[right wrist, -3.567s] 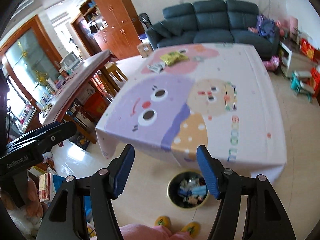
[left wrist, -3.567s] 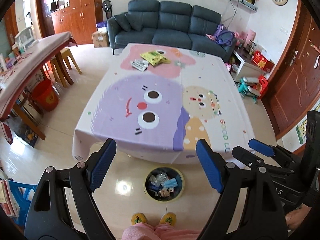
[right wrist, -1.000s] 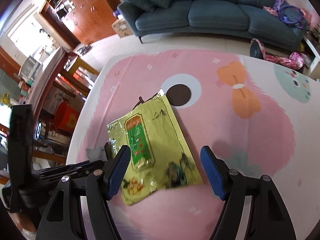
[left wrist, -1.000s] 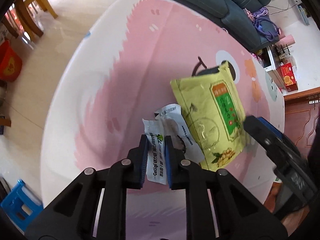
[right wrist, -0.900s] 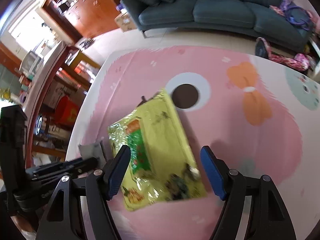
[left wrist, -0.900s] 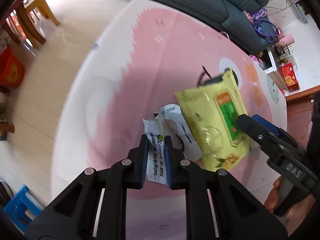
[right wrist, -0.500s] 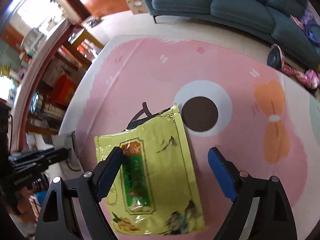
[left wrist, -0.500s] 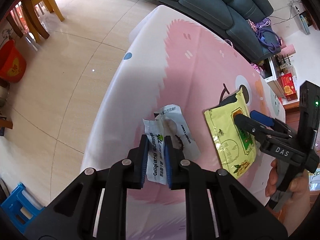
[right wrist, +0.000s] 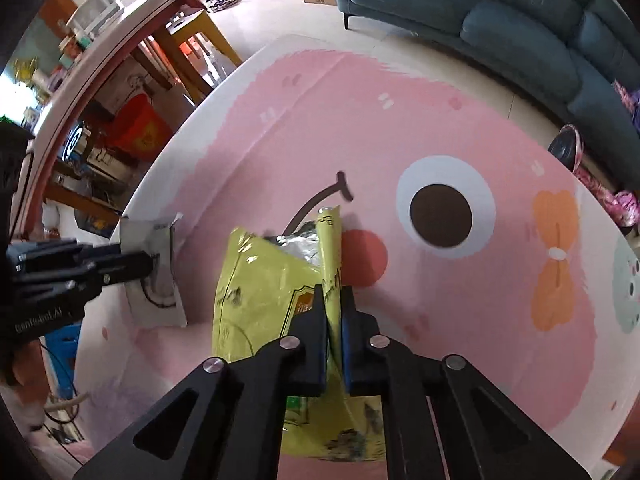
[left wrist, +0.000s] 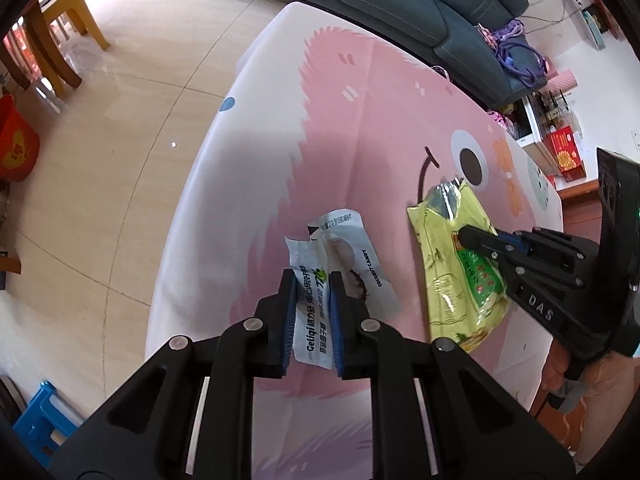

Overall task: Collect trash
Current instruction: 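Grasp the white wrapper with the left tool while the right tool grasps the yellow snack bag, then carry the wrapper and snack bag with both tools over the black bin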

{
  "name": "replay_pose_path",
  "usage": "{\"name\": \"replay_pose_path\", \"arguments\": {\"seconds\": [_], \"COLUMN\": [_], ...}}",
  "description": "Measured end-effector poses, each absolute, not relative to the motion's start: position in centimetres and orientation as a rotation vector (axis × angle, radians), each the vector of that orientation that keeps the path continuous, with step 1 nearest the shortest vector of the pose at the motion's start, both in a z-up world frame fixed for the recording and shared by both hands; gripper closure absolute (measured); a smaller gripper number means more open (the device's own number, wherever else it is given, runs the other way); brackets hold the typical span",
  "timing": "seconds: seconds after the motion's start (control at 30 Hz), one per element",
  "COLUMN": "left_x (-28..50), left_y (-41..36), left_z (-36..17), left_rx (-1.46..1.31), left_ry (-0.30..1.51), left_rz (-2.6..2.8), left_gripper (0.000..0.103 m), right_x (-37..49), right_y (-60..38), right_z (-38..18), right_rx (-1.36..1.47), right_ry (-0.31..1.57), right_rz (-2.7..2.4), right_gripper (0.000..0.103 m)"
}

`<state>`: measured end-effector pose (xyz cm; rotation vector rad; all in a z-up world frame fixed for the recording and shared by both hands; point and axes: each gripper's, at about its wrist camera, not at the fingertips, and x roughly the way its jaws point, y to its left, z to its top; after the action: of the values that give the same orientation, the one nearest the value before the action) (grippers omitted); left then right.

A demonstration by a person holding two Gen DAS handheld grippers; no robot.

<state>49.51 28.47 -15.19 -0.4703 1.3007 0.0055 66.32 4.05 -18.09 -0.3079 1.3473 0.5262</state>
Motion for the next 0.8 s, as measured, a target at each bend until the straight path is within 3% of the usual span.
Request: {"name": "replay_pose_path", "arguments": {"seconds": [0.4, 0.8], "left_x": [44.5, 27.9], "left_y": [25.5, 17.6], "left_z": [-10.6, -1.6], "left_rx": [-0.352, -0.269], "left_ry": [1.223, 1.079], "left_rz": [-0.090, -0.154], "left_gripper": [0.091, 0.091], "right_x": [56.2, 32.7], "right_y": [-2.2, -9.4], "right_z": [-12.0, -2.9], "right_rx": [0.028, 0.130], "right_ry": [1.191, 1.017], "right_rz": [0.397, 0.319], "right_gripper": [0.101, 0.101]}}
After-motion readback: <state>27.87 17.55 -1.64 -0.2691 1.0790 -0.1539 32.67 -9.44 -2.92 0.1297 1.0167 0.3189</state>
